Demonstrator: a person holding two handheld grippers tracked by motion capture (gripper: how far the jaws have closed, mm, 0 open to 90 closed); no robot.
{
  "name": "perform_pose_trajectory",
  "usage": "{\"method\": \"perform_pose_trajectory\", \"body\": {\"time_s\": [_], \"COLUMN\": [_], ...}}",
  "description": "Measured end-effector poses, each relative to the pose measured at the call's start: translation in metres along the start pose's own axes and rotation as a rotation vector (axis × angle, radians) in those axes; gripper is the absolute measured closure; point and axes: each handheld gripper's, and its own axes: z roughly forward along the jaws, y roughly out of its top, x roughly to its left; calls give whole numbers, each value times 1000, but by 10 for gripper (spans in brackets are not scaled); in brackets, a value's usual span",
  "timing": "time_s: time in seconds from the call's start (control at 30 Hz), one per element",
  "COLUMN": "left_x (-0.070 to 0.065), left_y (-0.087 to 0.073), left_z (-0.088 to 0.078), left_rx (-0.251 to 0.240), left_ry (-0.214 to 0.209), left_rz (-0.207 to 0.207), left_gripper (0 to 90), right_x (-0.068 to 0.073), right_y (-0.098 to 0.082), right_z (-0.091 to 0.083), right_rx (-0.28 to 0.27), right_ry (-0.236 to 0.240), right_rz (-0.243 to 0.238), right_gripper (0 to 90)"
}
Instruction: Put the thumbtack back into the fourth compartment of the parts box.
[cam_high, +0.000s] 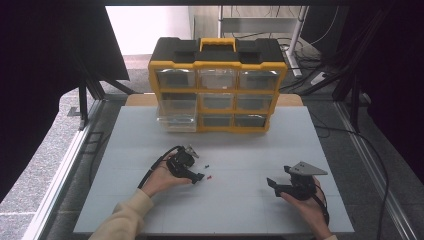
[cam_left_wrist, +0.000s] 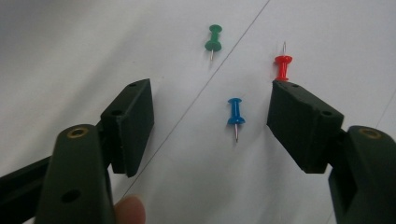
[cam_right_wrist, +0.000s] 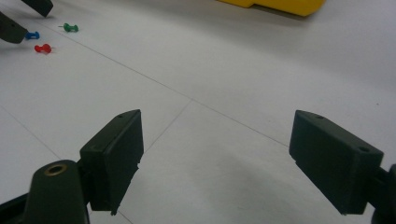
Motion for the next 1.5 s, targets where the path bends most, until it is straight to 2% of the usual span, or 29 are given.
{"method": "perform_pose_trajectory", "body": {"time_s": [0.03, 0.07, 0.1, 0.17, 0.2, 0.23, 0.47, 0.57, 0.8, 1.13, 1.23, 1.47, 1.5], "left_x": [-1, -4, -5, -5, -5, -7, -9, -11, -16, -15, -14, -10, -10], "left_y": [0, 0, 0, 1, 1, 1, 1, 3, 4, 1, 0, -6, -6], "left_z": [0, 1, 1, 0, -1, -1, -2, -2, -2, -2, -4, -19, -19], "left_rx": [11, 18, 17, 22, 29, 31, 34, 39, 49, 26, 17, -64, -64], "left_ry": [2, 31, 36, 31, 34, 32, 19, 23, 26, 15, 15, -7, -7], "left_rz": [6, 21, 19, 24, 35, 39, 50, 63, 63, 41, 46, 24, 24], "left_gripper": [341, 353, 378, 450, 450, 505, 662, 710, 817, 827, 827, 827, 827], "right_x": [0, -1, -1, -1, -1, -2, -2, -3, -2, -4, -4, -5, -5], "right_y": [0, 0, 1, 1, 1, 1, 1, 1, 1, 2, 2, 2, 2], "right_z": [0, 1, 1, 1, 1, 2, 3, 3, 4, 4, 4, 3, 3], "right_rx": [-1, -1, -1, -2, -2, -3, 7, 8, 11, 13, 12, 10, 10], "right_ry": [-3, -5, -3, -4, -4, -8, -21, -24, -25, -31, -32, -35, -37], "right_rz": [3, 5, 4, 2, 2, 2, 3, 4, 5, 9, 8, 14, 14], "right_gripper": [181, 181, 181, 182, 182, 182, 184, 184, 186, 188, 188, 187, 187]}}
